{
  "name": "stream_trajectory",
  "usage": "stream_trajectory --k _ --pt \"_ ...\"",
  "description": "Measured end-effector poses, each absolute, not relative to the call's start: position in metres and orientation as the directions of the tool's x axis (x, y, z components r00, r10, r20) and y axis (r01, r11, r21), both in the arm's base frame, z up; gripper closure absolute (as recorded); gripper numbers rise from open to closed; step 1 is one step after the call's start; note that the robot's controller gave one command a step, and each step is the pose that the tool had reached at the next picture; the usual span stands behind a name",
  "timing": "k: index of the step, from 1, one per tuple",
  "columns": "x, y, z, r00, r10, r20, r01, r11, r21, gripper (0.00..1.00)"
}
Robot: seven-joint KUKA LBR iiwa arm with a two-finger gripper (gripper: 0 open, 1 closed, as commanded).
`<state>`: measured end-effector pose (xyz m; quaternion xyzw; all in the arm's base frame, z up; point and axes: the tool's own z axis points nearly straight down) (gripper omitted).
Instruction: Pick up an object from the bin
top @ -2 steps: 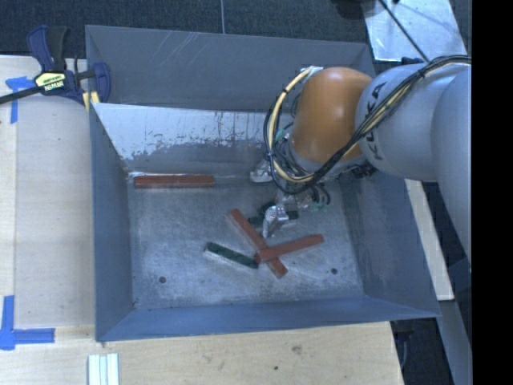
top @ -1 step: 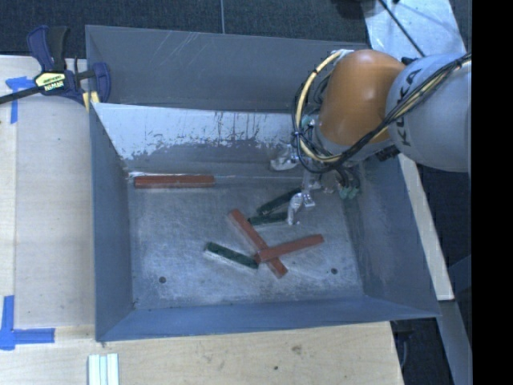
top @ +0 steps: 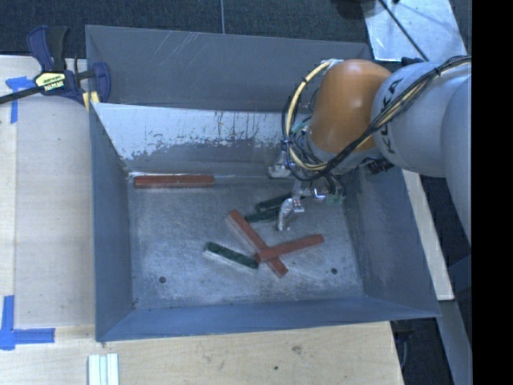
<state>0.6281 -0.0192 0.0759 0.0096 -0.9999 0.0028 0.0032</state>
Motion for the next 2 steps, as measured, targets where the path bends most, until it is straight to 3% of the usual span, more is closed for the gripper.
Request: stream_trajectory --k 1,2 --pt "0.6320 -0.0132 0.0797 -0.994 -0.101 -0.030 -0.101 0.995 -0.006 1.00" --pt "0.6320 -0.0132 0.0796 -0.994 -0.101 -0.030 -0.100 0.995 -0.006 1.00"
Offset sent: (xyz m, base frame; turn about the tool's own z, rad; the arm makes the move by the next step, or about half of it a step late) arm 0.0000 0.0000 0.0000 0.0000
